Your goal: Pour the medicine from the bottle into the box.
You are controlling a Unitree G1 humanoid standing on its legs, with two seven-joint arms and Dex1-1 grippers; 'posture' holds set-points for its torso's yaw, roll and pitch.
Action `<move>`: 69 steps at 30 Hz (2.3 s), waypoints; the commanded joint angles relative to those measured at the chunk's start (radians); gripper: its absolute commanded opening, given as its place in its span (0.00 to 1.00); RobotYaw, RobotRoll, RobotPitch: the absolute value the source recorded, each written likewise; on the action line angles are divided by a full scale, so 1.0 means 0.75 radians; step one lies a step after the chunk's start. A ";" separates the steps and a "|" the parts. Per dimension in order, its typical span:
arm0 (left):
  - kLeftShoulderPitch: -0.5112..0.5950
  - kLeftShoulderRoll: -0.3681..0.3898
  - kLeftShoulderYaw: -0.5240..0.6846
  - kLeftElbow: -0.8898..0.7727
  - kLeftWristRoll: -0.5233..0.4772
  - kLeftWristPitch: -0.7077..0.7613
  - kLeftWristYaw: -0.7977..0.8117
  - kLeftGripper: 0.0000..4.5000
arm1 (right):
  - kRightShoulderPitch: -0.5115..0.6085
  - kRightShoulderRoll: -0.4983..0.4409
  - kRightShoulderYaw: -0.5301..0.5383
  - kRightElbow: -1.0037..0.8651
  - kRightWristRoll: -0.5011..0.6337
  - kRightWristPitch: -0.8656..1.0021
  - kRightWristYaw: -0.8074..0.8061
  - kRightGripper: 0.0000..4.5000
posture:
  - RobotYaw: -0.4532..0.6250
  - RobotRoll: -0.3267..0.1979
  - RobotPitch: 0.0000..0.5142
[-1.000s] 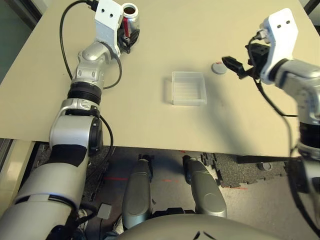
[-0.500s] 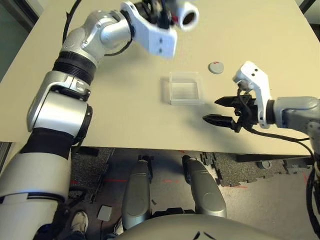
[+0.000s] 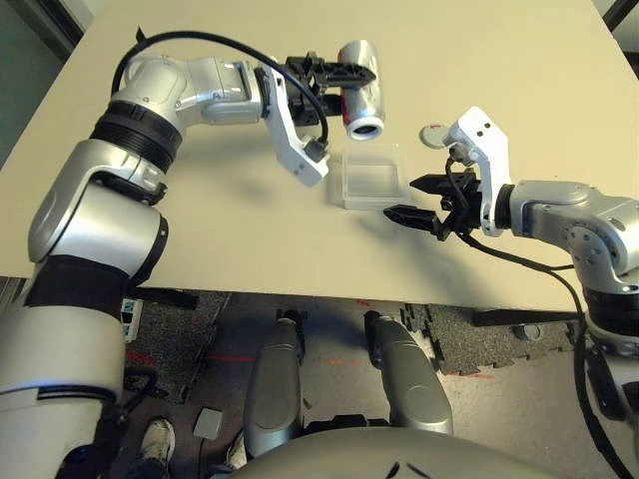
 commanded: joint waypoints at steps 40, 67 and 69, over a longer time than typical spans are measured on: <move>0.144 -0.089 0.022 -0.220 -0.282 0.309 -0.319 0.54 | -0.009 -0.052 0.038 -0.002 -0.009 0.034 -0.008 1.00 | 0.47 0.62 0.48; 0.070 -0.257 0.230 0.237 -0.586 0.281 -0.421 0.54 | -0.011 0.003 0.025 0.021 -0.028 -0.014 -0.020 1.00 | 0.46 0.62 0.44; 0.119 -0.301 0.414 0.225 -0.827 0.456 -0.604 0.54 | -0.010 0.000 0.014 0.019 -0.023 -0.011 -0.018 1.00 | 0.46 0.62 0.44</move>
